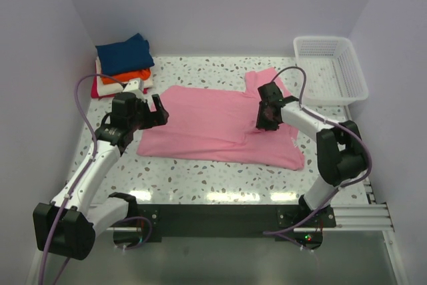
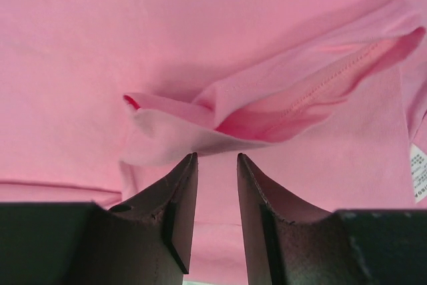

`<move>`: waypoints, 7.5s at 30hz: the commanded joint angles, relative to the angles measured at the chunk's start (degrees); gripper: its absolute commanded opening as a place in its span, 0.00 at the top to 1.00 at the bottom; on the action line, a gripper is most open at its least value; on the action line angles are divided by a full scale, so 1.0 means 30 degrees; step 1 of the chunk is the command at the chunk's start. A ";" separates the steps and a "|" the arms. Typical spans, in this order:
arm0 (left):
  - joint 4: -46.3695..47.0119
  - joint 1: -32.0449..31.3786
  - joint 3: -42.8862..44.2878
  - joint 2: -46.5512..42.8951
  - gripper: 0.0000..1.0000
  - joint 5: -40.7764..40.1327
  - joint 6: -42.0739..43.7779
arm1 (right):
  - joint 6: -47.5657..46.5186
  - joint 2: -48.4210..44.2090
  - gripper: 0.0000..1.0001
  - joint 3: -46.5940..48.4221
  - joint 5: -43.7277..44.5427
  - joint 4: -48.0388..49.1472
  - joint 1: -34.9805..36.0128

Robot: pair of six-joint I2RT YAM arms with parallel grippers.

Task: Fold and stack the t-shirts
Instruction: Fold the tshirt

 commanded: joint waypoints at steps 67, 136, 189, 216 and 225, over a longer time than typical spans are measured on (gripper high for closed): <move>-0.4094 -0.3414 -0.8748 -0.2581 0.11 -0.6644 -1.4028 | 0.5689 -1.2757 0.10 -1.0178 0.0087 -0.4685 -0.2793; 0.0674 -0.1831 0.4937 1.2241 0.62 0.0503 0.0504 | 0.0240 -0.2243 0.18 -0.1093 -0.4191 0.3392 0.2334; -0.0758 -0.0514 0.9943 1.5988 0.69 0.0827 0.2026 | 0.0240 -0.2419 0.21 -0.1534 -0.3869 0.3304 0.2334; -0.0261 0.1154 1.0469 1.4787 1.00 -0.1105 0.1793 | -0.1955 -0.0430 0.22 0.2886 -0.2227 0.2482 0.0524; 0.0969 0.1595 1.1057 1.5754 1.00 -0.3476 0.1208 | -0.4005 0.4432 0.23 0.7866 -0.2084 0.3714 -0.1884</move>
